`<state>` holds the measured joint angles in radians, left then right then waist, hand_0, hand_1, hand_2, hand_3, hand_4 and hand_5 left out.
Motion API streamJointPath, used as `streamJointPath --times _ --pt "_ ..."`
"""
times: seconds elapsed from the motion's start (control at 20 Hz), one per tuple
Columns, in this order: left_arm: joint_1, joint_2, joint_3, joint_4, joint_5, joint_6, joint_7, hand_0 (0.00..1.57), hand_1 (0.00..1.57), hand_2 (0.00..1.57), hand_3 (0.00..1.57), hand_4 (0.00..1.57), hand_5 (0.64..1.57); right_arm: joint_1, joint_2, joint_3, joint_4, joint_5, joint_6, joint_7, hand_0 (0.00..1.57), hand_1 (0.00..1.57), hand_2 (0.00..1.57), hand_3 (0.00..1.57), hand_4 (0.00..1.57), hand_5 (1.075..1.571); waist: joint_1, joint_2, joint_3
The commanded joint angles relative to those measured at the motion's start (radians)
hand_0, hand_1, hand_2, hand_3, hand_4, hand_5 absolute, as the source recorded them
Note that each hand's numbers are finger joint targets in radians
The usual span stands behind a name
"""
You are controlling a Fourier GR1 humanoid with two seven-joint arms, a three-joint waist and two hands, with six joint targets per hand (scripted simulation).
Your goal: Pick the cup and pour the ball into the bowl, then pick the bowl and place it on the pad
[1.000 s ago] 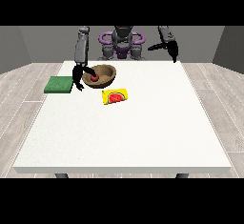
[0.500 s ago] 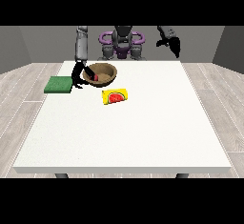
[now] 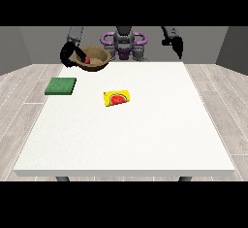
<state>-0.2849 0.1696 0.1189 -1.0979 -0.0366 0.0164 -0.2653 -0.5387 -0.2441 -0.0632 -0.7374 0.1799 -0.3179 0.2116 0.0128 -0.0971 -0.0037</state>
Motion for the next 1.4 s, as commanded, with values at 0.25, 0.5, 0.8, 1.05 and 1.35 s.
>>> streamJointPath --times 0.25,0.5,0.8,1.05,1.35 --pt "-0.028 0.035 0.036 -0.030 0.028 -0.031 -0.030 0.00 0.00 0.00 0.00 1.02 1.431 -0.020 -0.150 -0.115 -0.058 -0.073 0.097 0.035 1.57 1.57 1.57 0.68 0.79 1.570 0.012 0.111 0.0036" --pt "-0.034 0.085 0.077 -0.052 0.074 -0.087 -0.047 0.00 0.00 0.00 0.00 1.22 1.481 0.023 -0.248 -0.177 -0.041 -0.112 0.187 -0.066 1.57 1.57 1.57 0.47 0.83 1.570 0.028 0.153 0.0039" --pt "-0.081 0.338 0.280 -0.037 0.255 -0.287 -0.050 0.00 0.00 0.00 0.00 1.31 1.567 0.048 -0.328 -0.258 0.009 -0.143 0.182 -0.152 1.57 1.57 1.57 0.00 0.87 1.571 0.111 0.237 0.0041" --pt "-0.090 0.490 0.420 0.146 0.334 -0.411 -0.152 0.00 0.00 0.00 0.00 1.27 1.571 0.034 -0.288 -0.259 -0.051 -0.156 0.162 -0.216 1.57 1.57 1.57 0.00 0.80 1.566 0.062 0.320 0.0023" --pt "-0.113 0.505 0.410 0.130 0.344 -0.413 -0.125 0.00 0.00 0.00 0.00 1.19 1.557 -0.022 -0.319 -0.308 0.067 -0.170 0.140 -0.252 1.57 1.57 1.57 0.00 0.69 1.567 0.095 0.345 0.0041"
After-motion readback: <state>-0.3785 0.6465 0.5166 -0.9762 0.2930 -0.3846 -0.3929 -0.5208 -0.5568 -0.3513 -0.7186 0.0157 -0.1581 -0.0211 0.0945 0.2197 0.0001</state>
